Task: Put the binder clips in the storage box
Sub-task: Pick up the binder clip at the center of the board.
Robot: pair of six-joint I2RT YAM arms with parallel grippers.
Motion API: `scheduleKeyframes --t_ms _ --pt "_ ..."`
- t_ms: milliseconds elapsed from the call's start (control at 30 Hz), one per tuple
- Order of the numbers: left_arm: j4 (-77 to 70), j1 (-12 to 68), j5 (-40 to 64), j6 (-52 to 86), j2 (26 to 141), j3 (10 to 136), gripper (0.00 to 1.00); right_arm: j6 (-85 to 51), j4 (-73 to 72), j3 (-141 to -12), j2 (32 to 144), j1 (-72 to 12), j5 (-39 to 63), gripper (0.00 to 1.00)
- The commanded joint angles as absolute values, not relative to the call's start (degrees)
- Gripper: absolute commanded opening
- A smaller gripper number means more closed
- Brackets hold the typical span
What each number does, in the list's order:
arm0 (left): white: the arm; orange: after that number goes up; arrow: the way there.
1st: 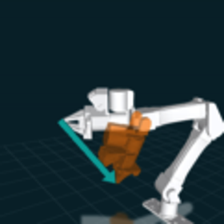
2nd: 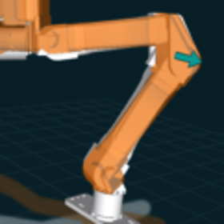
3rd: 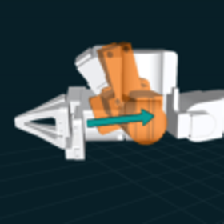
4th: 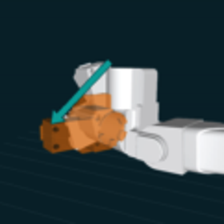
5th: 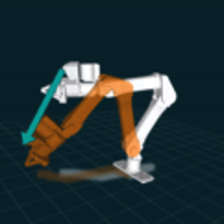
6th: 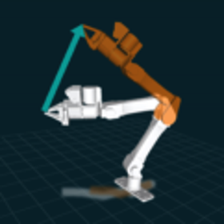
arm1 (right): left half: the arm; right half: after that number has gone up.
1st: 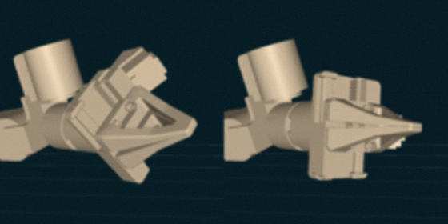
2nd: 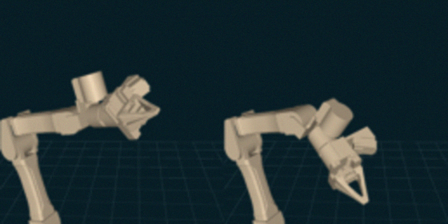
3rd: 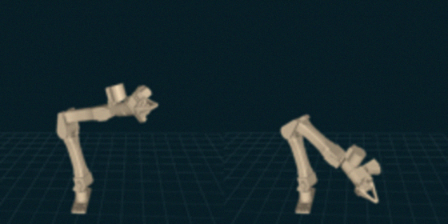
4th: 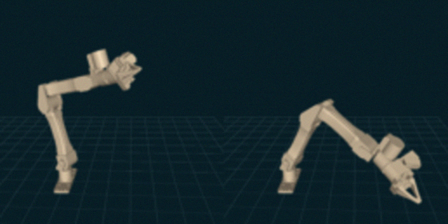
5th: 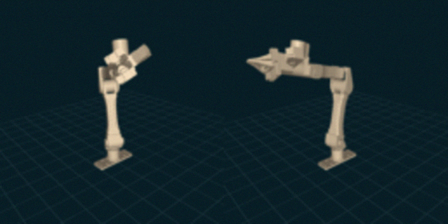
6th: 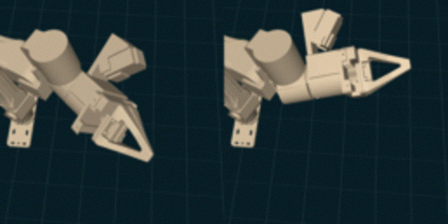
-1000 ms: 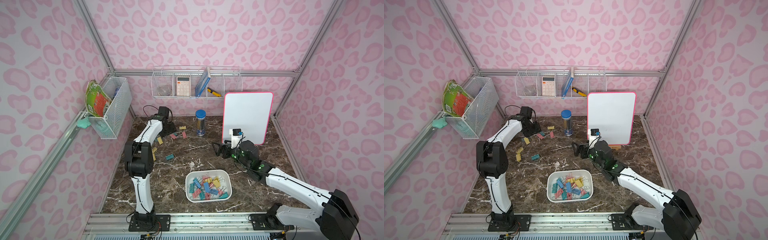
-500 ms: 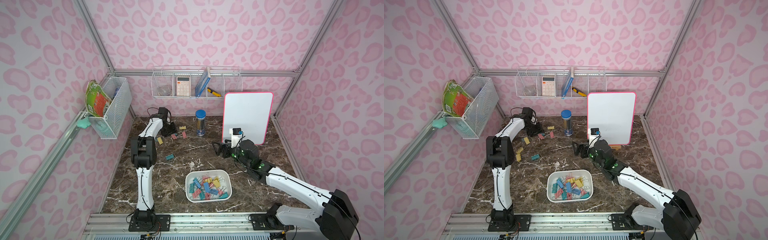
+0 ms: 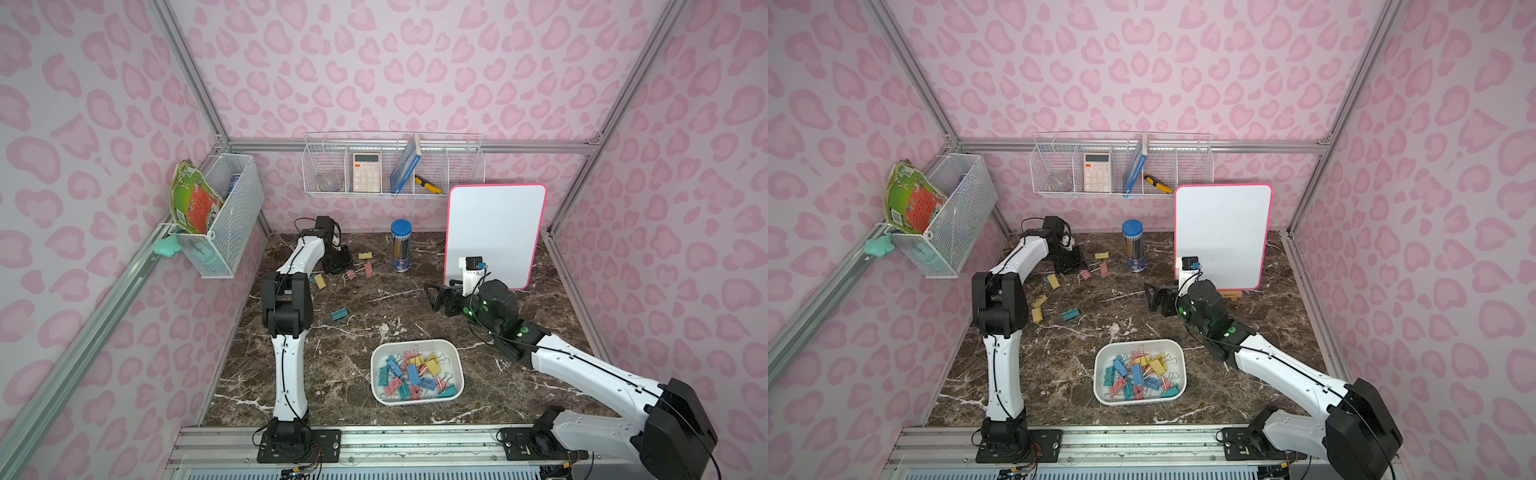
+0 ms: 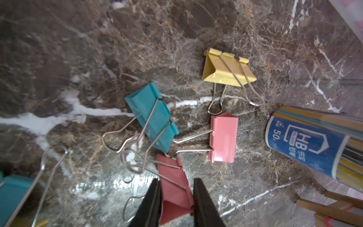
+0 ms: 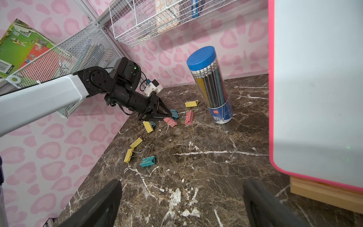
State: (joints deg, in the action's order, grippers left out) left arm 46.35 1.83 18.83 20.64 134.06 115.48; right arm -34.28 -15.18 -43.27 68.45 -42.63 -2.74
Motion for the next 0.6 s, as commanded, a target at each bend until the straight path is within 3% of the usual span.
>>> scheduleKeyframes --t_ms 0,300,567 --pt "49.1 1.9 18.9 19.9 133.8 115.2 0.22 -34.7 -16.8 -43.0 68.1 -42.6 -3.3 0.98" --pt "49.3 1.9 19.2 20.7 130.1 113.9 0.12 -35.0 -16.9 -42.4 67.9 -42.7 -3.4 0.98" --pt "49.9 2.1 20.7 21.9 123.0 111.1 0.11 -35.3 -17.4 -42.4 68.3 -42.6 -3.2 0.98"
